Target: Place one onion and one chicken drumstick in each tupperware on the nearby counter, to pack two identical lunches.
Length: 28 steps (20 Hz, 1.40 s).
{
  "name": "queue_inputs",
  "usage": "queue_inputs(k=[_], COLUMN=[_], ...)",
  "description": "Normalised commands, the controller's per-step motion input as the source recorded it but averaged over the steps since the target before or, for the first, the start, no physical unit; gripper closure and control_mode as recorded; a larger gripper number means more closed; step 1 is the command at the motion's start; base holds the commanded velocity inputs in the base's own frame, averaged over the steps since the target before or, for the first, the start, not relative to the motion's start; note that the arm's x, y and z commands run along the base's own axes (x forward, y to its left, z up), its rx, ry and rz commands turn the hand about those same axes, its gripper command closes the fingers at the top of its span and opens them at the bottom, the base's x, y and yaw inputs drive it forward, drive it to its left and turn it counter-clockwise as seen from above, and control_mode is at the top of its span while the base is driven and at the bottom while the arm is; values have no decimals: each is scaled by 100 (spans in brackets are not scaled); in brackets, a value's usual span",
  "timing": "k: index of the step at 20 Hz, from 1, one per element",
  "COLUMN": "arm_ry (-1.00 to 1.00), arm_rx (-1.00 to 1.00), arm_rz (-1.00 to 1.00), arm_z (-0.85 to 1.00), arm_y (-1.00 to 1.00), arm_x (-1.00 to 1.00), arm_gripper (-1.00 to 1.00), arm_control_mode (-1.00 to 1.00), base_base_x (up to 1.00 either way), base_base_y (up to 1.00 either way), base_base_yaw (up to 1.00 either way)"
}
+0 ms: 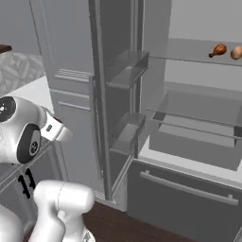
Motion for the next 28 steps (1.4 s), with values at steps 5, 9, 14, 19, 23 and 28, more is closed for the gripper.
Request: queue_inputs(k=[5,9,14,19,23,28], arm_ry=[0,0,0,0,11,19], arm_rx=[0,0,0,0,0,0], arm_rz=[0,0,0,0,12,16], arm_z=[0,0,0,0,-28,-47], arm_y=[0,0,0,0,46,82], arm_x=[0,0,0,0,44,59], arm_gripper=[100,100,100,100,100,100], arm_control_mode=[100,100,100,100,-100,-100], base_base_x=[34,85,100,72,16,0], base_base_y=[92,26,33,93,19,0], base_base_yaw=[22,21,21,12,3,0])
